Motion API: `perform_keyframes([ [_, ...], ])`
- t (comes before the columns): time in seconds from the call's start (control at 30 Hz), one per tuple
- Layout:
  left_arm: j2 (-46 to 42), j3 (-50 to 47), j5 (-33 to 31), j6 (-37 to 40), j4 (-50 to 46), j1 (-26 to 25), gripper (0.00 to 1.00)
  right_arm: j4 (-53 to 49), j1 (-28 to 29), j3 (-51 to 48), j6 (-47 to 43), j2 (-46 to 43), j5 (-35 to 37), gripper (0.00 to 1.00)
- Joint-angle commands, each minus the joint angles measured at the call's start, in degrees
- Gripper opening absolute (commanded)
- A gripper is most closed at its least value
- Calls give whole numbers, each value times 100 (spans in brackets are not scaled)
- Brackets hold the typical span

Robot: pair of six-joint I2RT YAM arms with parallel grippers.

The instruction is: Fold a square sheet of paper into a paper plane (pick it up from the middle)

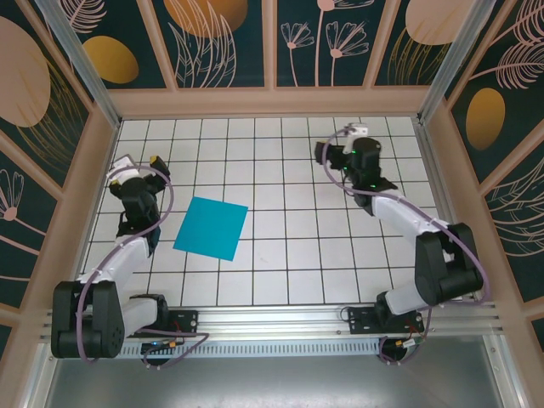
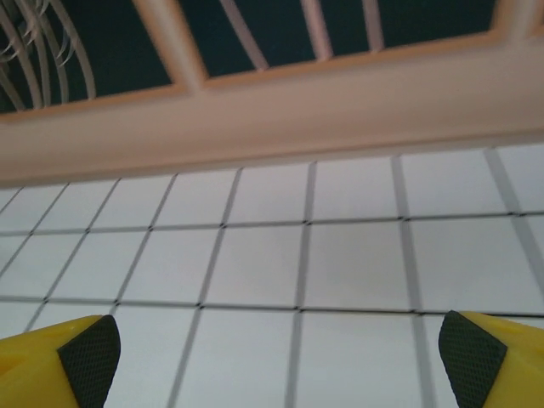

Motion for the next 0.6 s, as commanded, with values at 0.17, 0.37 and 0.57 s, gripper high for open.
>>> perform_keyframes([
  [0.17, -298, 778, 621, -660, -1727, 29, 98, -1549, 2050, 1102, 120, 1409, 749, 99],
  [0.37, -59, 1280, 690, -712, -2388, 29, 99, -2126, 2905, 2259, -610, 2688, 941, 99],
  [0.57, 202, 1547, 665, -951, -2632, 30, 99, -2577, 3124, 3303, -852, 3612, 711, 99],
])
